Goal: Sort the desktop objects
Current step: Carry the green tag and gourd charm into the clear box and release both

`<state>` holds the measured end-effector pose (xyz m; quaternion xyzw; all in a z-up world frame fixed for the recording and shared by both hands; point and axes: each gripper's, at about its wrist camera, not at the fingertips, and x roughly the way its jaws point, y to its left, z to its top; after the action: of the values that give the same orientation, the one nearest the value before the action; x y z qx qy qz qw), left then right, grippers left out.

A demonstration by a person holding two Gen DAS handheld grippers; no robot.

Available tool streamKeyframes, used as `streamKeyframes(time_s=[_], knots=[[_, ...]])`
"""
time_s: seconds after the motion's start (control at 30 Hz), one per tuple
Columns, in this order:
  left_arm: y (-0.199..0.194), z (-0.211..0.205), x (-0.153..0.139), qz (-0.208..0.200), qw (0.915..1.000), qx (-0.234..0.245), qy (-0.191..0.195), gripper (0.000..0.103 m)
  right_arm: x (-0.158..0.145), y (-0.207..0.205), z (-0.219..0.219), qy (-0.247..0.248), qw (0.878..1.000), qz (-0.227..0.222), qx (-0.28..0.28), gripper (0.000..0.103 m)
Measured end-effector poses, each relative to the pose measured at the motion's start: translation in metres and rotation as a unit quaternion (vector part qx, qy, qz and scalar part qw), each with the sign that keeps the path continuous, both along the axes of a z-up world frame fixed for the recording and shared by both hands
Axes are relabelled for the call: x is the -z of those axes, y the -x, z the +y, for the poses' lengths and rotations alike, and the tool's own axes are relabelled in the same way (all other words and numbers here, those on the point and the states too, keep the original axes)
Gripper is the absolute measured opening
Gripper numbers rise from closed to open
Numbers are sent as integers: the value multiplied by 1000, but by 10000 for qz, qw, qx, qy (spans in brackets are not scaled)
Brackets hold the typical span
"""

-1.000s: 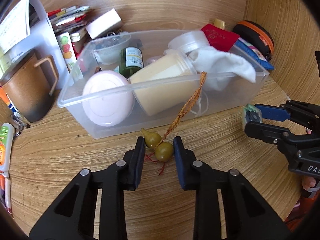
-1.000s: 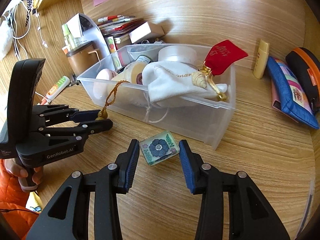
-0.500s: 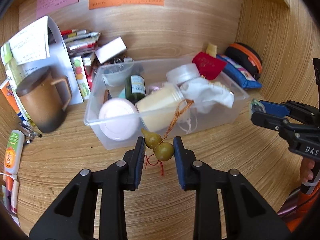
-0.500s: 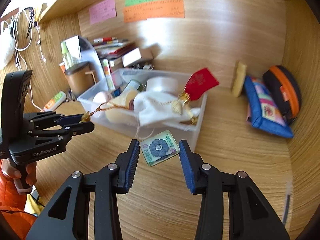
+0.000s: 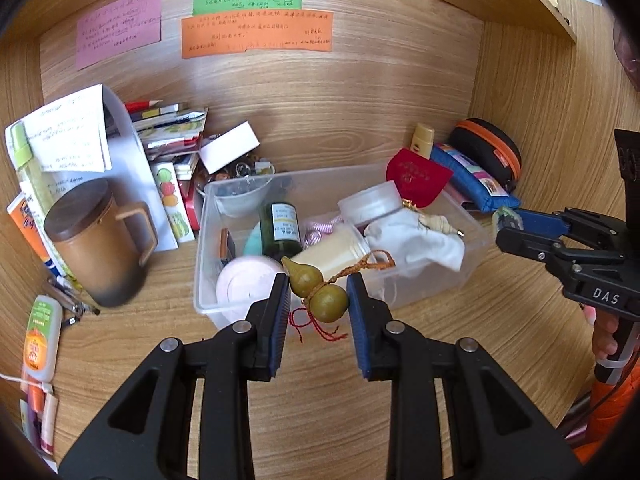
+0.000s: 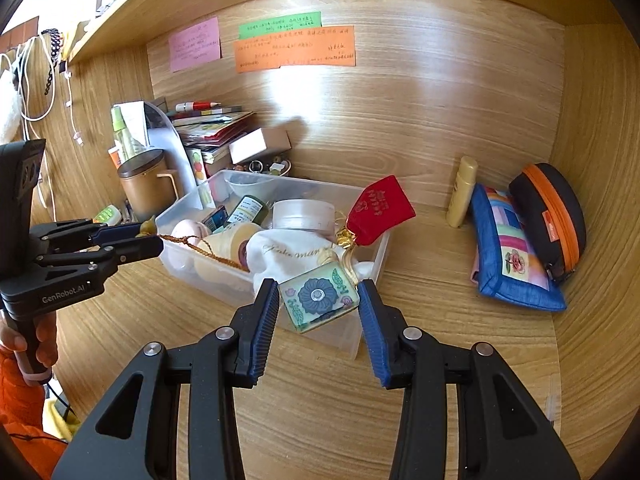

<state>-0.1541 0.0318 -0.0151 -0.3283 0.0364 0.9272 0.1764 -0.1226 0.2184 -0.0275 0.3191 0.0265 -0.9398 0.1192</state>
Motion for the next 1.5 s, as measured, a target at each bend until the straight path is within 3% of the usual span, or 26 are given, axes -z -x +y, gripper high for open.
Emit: streamKeyframes(time_s=[0.5,1.17,1.43,1.5], knots=[[38,10,8,-181,9997,134,44,28,18,41,5,-40,9994,-343,22,37],[61,15,22,-470,9988,49,143,29,24,59,-12,-409,9984,-365,-123,37],[55,14,16,-352,9993,18,158,39,23,59,-14,-504,9979,-409,-13,39],[53,13,14,-302,9994,-10,179,45,22,60,-15,-524,9977,-419,8,40]])
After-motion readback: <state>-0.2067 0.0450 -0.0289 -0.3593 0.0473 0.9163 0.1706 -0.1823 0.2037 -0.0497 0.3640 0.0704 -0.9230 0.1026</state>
